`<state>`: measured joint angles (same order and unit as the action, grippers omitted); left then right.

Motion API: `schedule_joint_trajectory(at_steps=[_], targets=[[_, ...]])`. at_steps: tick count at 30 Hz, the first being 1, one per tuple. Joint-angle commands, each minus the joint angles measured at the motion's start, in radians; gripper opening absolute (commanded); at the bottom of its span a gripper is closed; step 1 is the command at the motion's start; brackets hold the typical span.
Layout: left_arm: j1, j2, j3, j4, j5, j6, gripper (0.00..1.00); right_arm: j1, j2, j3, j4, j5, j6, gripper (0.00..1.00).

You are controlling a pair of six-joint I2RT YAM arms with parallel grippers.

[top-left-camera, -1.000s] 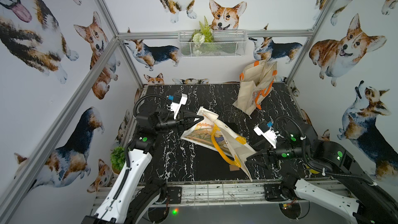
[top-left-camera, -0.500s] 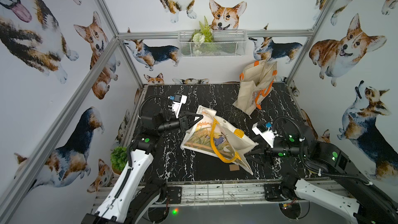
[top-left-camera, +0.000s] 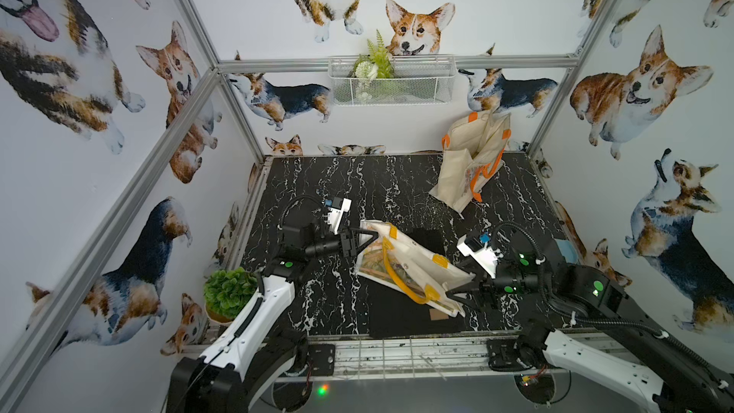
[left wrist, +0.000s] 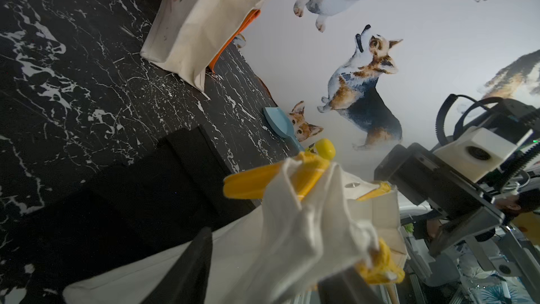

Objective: Put away the canvas bag
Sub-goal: Press the canvas bag.

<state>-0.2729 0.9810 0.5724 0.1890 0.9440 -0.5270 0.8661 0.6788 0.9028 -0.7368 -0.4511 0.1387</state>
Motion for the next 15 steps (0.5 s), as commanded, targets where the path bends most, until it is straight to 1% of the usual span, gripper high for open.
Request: schedule_joint_trajectory(at_steps=[1, 6, 8, 9, 10, 11, 12, 13, 15], targets=[[0.001, 0.002, -0.013, 0.098, 0.003, 0.032, 0.56, 0.002, -0.005, -0.015, 0.050, -0.018, -0.001, 0.83], [0.001, -0.016, -0.012, 0.086, 0.009, 0.032, 0.59, 0.002, -0.007, -0.019, 0.027, -0.003, -0.014, 0.83], [0.001, -0.025, -0.011, 0.091, 0.025, 0.032, 0.54, 0.002, -0.008, -0.020, 0.004, 0.003, -0.026, 0.83], [0.001, -0.030, -0.011, 0.096, 0.035, 0.032, 0.47, 0.002, -0.011, -0.022, -0.007, 0.007, -0.030, 0.83], [0.001, -0.035, -0.010, 0.096, 0.043, 0.034, 0.29, 0.002, -0.015, -0.025, -0.010, 0.009, -0.030, 0.83], [0.001, -0.039, -0.009, 0.094, 0.049, 0.038, 0.14, 0.002, -0.019, -0.027, -0.013, 0.010, -0.029, 0.83], [0.001, -0.042, -0.007, 0.089, 0.051, 0.044, 0.02, 0.002, -0.030, -0.035, -0.019, 0.011, -0.023, 0.83], [0.001, -0.048, 0.003, 0.060, 0.055, 0.066, 0.00, 0.002, -0.037, -0.040, -0.023, 0.012, -0.021, 0.83], [0.001, -0.054, 0.042, -0.068, 0.007, 0.134, 0.00, 0.003, -0.064, -0.059, -0.029, 0.009, -0.010, 0.84]])
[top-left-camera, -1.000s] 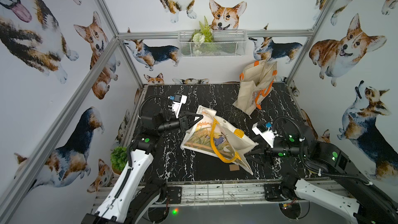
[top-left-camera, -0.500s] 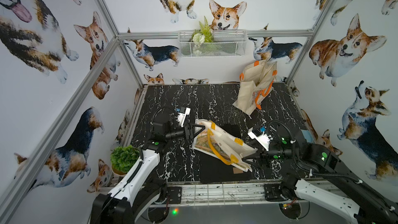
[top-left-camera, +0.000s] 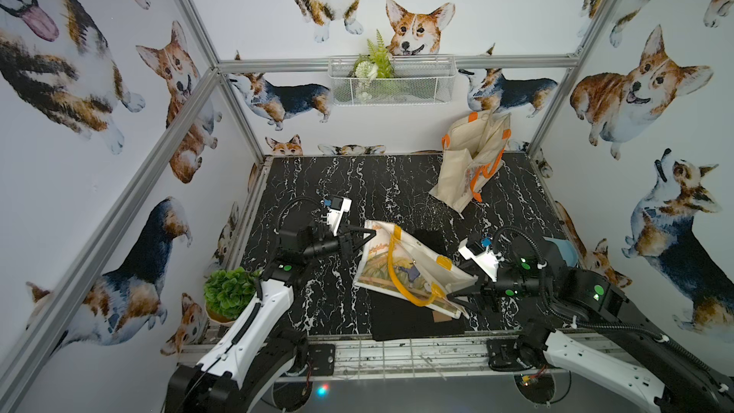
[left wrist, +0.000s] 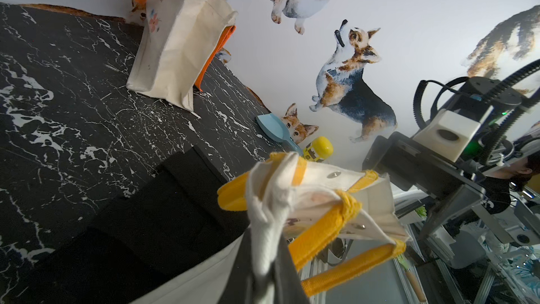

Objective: Put away the canvas bag
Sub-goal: Press the canvas bag.

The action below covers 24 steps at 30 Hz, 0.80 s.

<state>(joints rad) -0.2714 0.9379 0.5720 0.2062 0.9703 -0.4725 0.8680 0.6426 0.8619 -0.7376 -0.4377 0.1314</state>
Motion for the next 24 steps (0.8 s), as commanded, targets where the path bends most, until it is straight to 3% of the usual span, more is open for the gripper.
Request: schedule_joint_trajectory(at_steps=[1, 6, 17, 24], targets=[[0.001, -0.010, 0.063, -0.155, -0.062, 0.113, 0.00, 0.002, -0.048, -0.030, -0.011, -0.004, 0.013, 0.84], [0.006, 0.008, 0.101, -0.189, -0.142, 0.125, 0.00, 0.002, -0.075, -0.060, 0.008, 0.009, 0.048, 0.84], [0.033, 0.110, 0.187, -0.226, -0.142, 0.123, 0.00, 0.037, -0.061, -0.096, 0.065, 0.036, 0.071, 0.90], [0.035, 0.140, 0.215, -0.214, -0.115, 0.097, 0.00, 0.132, -0.028, -0.091, 0.058, 0.180, 0.061, 0.88]])
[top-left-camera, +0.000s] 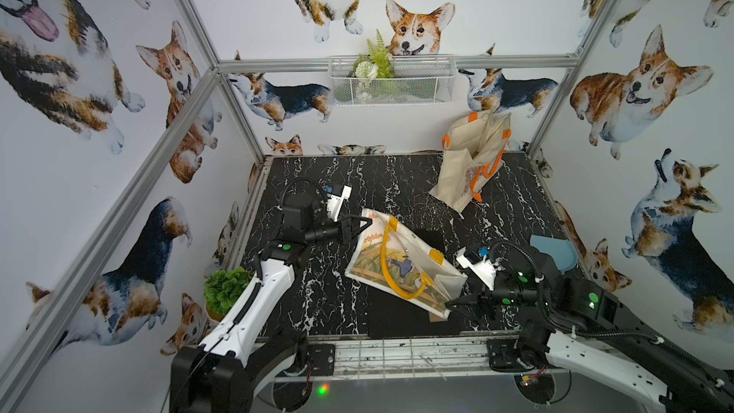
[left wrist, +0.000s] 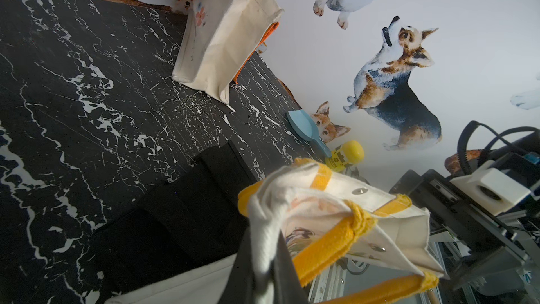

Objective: Put away the canvas bag
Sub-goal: Press the canvas bag.

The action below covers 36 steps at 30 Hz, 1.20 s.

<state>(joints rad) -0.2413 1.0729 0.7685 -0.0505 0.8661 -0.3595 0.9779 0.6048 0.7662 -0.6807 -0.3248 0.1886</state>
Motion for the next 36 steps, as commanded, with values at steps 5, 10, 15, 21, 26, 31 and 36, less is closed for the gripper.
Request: schedule_joint_trajectory(at_steps=[5, 10, 15, 21, 26, 31, 36], targets=[[0.005, -0.002, 0.021, 0.042, -0.003, -0.024, 0.00, 0.030, 0.039, 0.017, 0.001, 0.136, 0.000, 0.85], [0.005, -0.020, 0.002, 0.044, 0.007, -0.023, 0.00, 0.029, 0.064, 0.036, 0.003, 0.180, -0.002, 0.70], [0.005, -0.050, -0.033, 0.062, 0.035, -0.020, 0.00, 0.030, 0.053, 0.049, 0.004, 0.219, -0.004, 0.33], [0.005, -0.093, -0.064, 0.066, 0.078, -0.012, 0.31, 0.028, 0.001, 0.065, -0.017, 0.299, 0.001, 0.00], [0.005, -0.129, -0.128, 0.272, 0.181, -0.135, 0.50, 0.026, 0.024, 0.149, -0.100, 0.339, 0.024, 0.00], [0.002, -0.141, -0.166, 0.399, 0.238, -0.226, 0.43, -0.015, 0.089, 0.261, -0.179, 0.385, 0.077, 0.00], [0.003, -0.173, -0.150, 0.245, 0.204, -0.134, 0.00, -0.147, 0.177, 0.385, -0.279, 0.388, 0.144, 0.00]])
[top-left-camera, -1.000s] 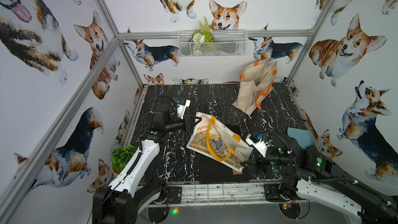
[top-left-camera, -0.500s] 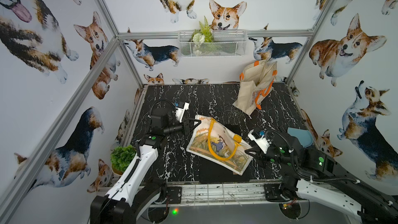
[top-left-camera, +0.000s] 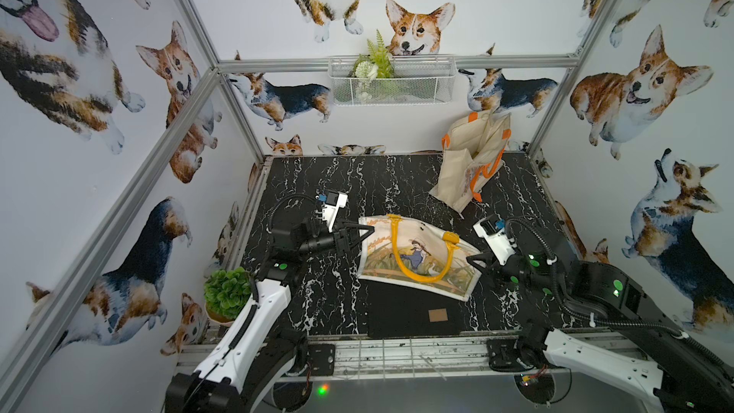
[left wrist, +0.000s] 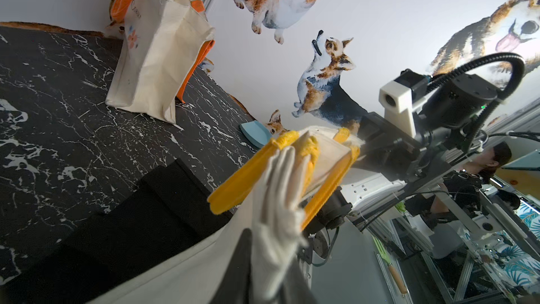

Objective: Put away the canvas bag
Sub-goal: Press the canvas bag.

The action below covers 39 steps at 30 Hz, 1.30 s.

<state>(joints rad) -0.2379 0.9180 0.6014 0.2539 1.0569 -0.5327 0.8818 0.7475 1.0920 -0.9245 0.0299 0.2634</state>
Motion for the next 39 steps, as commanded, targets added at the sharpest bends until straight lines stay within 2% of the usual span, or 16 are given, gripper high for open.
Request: schedule_joint_trajectory(at_steps=[1, 7, 11, 14, 19, 20, 22, 25, 31, 36, 39], targets=[[-0.001, -0.024, 0.026, -0.108, 0.002, 0.072, 0.00, -0.075, 0.052, 0.086, -0.060, 0.042, 0.078, 0.00], [0.000, -0.045, 0.084, -0.370, -0.090, 0.231, 0.00, -0.258, 0.146, 0.237, -0.212, 0.045, 0.088, 0.00], [0.000, -0.049, 0.093, -0.432, -0.109, 0.266, 0.02, -0.365, 0.179, 0.296, -0.263, -0.015, 0.068, 0.00], [-0.001, -0.064, 0.086, -0.430, -0.106, 0.266, 0.10, -0.394, 0.201, 0.309, -0.277, -0.072, 0.067, 0.00], [0.000, -0.082, 0.077, -0.425, -0.106, 0.267, 0.11, -0.394, 0.189, 0.281, -0.246, -0.149, 0.077, 0.00], [0.000, -0.082, 0.075, -0.419, -0.095, 0.267, 0.01, -0.395, 0.185, 0.277, -0.242, -0.159, 0.078, 0.00], [0.000, -0.080, 0.073, -0.406, -0.061, 0.270, 0.00, -0.394, 0.185, 0.276, -0.246, -0.169, 0.074, 0.00], [0.000, -0.072, 0.084, -0.407, -0.073, 0.233, 0.00, -0.394, 0.205, 0.296, -0.283, -0.200, 0.068, 0.00], [-0.001, -0.050, 0.224, -0.660, -0.159, 0.194, 0.00, -0.400, 0.314, 0.362, -0.453, -0.324, 0.084, 0.00], [0.000, 0.030, 0.426, -0.969, -0.335, 0.088, 0.00, -0.487, 0.430, 0.418, -0.543, -0.545, 0.124, 0.00], [0.000, 0.125, 0.491, -1.080, -0.313, 0.009, 0.00, -0.547, 0.492, 0.408, -0.572, -0.682, 0.160, 0.00]])
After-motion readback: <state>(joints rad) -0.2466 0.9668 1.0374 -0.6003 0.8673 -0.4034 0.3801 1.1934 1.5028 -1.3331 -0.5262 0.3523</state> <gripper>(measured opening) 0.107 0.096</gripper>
